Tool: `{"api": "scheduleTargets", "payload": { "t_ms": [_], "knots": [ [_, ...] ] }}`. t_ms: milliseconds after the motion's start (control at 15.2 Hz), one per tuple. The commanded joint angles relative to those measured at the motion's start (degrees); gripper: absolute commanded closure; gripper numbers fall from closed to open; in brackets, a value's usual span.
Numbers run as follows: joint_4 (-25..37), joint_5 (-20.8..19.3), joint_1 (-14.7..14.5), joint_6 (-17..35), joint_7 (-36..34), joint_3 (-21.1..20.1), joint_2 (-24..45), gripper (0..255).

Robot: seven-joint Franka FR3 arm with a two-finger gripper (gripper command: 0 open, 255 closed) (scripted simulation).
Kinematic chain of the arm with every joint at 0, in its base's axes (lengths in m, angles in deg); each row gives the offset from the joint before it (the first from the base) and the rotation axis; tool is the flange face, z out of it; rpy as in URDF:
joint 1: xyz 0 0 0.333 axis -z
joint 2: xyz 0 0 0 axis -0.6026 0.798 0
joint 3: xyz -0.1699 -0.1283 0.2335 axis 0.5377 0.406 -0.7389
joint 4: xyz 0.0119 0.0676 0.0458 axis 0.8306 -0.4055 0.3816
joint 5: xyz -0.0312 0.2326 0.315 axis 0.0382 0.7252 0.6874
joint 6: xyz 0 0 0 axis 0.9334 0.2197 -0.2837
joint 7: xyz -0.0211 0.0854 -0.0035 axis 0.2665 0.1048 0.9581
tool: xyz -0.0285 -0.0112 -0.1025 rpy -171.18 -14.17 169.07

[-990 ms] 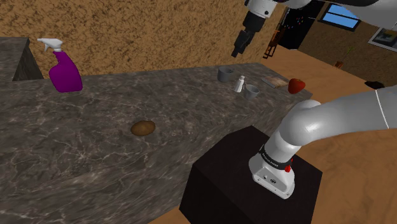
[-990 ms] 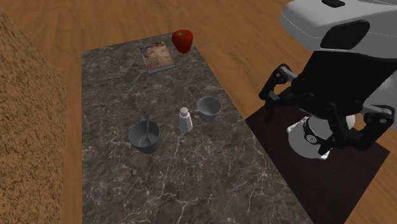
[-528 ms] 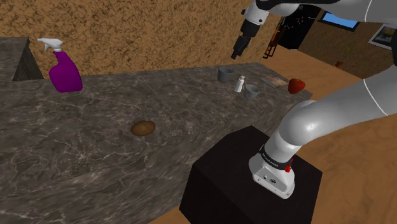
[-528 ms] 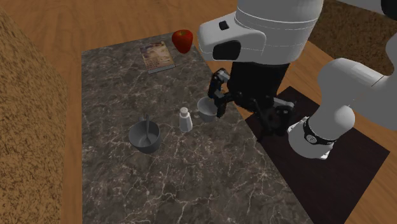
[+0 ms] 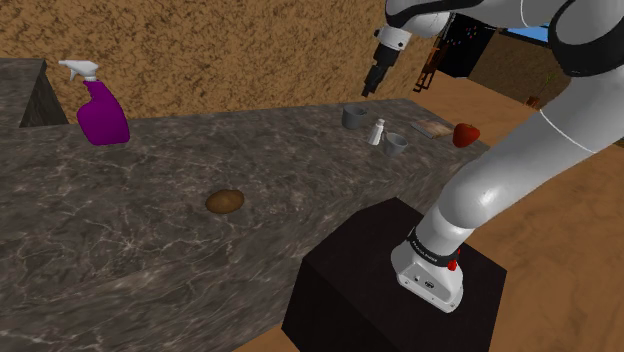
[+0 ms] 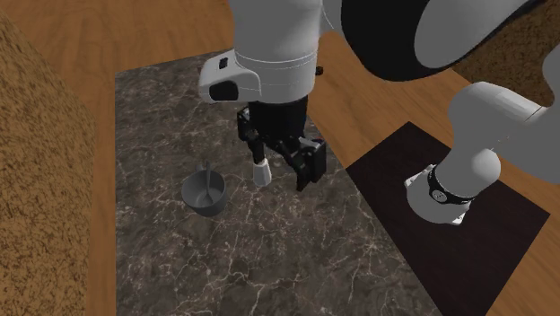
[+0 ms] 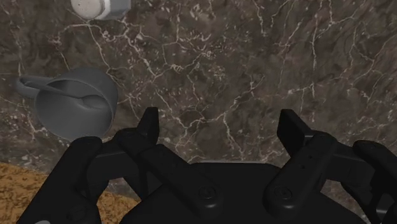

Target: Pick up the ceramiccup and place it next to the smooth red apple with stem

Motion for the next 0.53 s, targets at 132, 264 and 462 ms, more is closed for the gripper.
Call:
{"api": "scheduleTargets", "payload": {
  "t_ms": [132,264,462],
  "knots": [
    [6.48,3.47,0.63,0.38,6.76,3.6,9.17,0],
    [10.04,5.72,1.33,0.28,10.07,4.92,14.04,0],
    [16.04,9.4,3.09,-0.48,14.83,6.18,21.6,0]
  ]
}}
